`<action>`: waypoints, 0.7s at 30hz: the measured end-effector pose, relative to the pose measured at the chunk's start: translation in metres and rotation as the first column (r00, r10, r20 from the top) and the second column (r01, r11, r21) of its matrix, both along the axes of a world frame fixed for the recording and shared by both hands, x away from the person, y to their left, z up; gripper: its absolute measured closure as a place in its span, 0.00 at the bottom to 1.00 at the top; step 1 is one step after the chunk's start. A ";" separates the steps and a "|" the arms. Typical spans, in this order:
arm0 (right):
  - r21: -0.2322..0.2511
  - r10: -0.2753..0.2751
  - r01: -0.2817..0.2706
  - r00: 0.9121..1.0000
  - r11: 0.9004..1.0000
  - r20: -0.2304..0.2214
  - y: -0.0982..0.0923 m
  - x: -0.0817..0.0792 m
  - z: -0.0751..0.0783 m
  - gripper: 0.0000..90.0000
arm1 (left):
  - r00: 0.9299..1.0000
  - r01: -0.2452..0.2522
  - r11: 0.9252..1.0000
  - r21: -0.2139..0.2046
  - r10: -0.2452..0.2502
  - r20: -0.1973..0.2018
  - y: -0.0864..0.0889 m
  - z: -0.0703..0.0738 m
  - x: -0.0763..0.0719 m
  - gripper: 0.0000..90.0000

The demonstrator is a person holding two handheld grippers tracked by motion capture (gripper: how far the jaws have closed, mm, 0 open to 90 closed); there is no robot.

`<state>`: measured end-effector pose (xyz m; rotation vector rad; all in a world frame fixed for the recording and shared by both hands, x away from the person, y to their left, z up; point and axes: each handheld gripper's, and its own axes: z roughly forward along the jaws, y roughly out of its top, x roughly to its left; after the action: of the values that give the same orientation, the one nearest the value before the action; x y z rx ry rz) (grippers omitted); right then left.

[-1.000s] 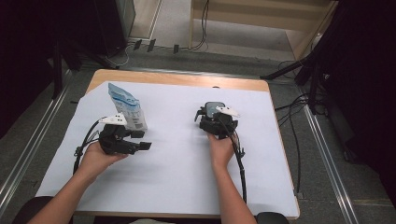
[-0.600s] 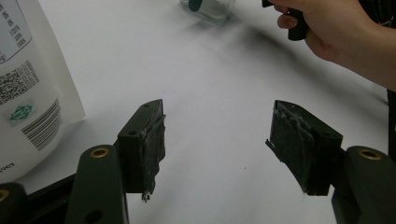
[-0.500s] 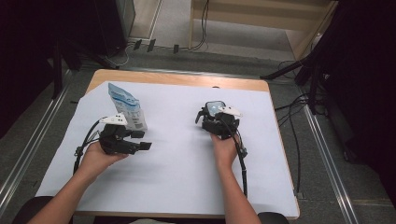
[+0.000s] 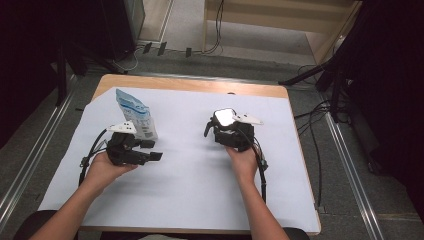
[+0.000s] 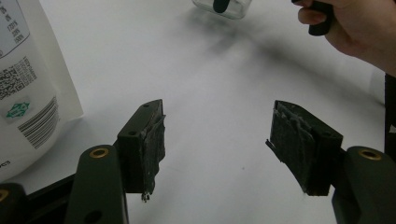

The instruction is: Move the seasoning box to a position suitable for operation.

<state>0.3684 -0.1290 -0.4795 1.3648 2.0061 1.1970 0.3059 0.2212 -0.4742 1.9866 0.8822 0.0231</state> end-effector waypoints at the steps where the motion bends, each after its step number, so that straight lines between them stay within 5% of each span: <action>1: 0.000 0.000 0.000 1.000 1.000 0.000 0.000 0.000 0.000 0.18 | 1.000 0.000 1.000 0.000 0.000 0.000 0.000 0.000 0.000 0.41; 9: -0.009 0.139 -0.139 0.990 0.990 0.024 -0.002 -0.020 0.017 0.18 | 1.000 0.002 1.000 -0.002 -0.002 -0.016 0.001 0.000 0.001 0.41; 21: -0.001 0.282 -0.282 0.959 0.959 0.012 0.015 -0.038 0.003 0.18 | 1.000 0.015 1.000 0.009 -0.015 -0.019 0.006 0.002 0.004 0.41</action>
<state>0.3301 -0.1140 -0.4765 1.0929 2.2473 1.3215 0.3099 0.2273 -0.4720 2.0045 0.8808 0.0000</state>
